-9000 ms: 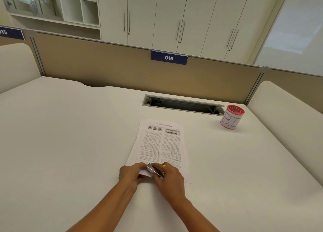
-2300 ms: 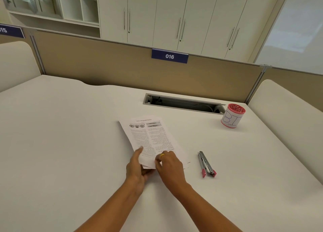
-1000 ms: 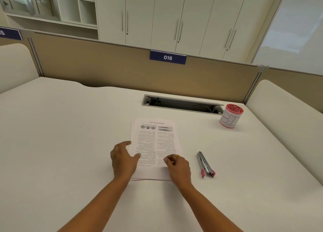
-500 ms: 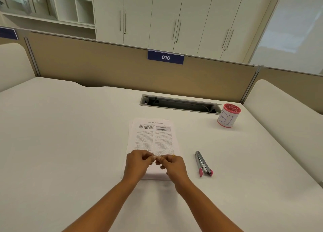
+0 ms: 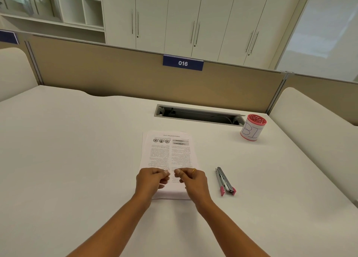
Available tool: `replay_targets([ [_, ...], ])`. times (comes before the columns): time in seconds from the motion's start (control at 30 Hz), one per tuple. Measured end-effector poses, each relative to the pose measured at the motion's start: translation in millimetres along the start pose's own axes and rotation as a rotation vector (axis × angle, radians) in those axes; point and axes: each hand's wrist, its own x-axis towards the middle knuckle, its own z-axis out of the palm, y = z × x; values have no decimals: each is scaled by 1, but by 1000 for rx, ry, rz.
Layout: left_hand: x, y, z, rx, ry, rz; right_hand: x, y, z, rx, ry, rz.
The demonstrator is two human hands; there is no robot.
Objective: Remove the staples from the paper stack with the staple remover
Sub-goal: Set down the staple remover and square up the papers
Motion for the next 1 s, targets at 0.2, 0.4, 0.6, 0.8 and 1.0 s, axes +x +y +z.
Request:
replay_targets([
  [0.2, -2, 0, 1, 0, -14, 2, -2, -1, 5, -46, -43, -61],
  [0.4, -4, -1, 2, 15, -29, 14, -3, -3, 5, -194, 9, -80],
  [0.6, -6, -2, 3, 23, -45, 18, -3, -2, 8, -266, 11, -93],
  [0.8, -7, 0, 4, 0, -58, 19, -2, 0, 3, -9, -16, 15],
  [1.0, -7, -3, 6, 19, -51, 20, -1, 1, 2, -36, -27, -14],
])
